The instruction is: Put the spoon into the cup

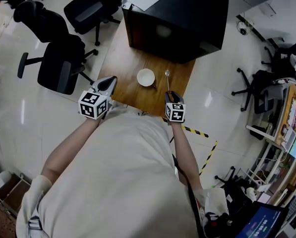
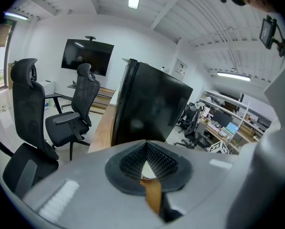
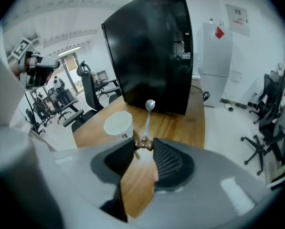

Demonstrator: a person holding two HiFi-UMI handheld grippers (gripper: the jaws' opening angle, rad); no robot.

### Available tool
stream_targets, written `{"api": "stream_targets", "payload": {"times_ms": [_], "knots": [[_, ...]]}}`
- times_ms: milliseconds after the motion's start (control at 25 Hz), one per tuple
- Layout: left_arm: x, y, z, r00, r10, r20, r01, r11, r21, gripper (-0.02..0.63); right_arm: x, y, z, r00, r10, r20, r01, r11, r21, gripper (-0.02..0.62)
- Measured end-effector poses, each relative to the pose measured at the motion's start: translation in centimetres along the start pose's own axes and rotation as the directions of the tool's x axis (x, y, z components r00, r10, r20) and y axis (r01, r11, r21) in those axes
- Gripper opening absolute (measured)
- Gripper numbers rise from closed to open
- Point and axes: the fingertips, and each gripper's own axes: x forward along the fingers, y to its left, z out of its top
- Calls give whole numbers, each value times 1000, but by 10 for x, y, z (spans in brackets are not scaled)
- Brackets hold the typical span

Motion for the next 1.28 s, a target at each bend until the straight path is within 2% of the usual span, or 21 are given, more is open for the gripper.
{"api": "stream_targets", "payload": {"times_ms": [280,560,840,1280], "knots": [[-3,-4,-6,1000,-28,-3,28,1000,0,3,-6,29,15,999,45,4,-44,996,-74,126],[-2,-4,-13,998,-56,-15,56,998,-13,3,4,65,14,994,94,-46,-101,981,-169,126],[-4,-8,-17,996,-86,-24,86,996,3,3,20,85,6,987,109,-116,-131,970,-203,126],[-6,-2,-20,997,-72,-20,72,997,-1,3,39,88,0,975,119,-185,-159,963,-217,126]]}}
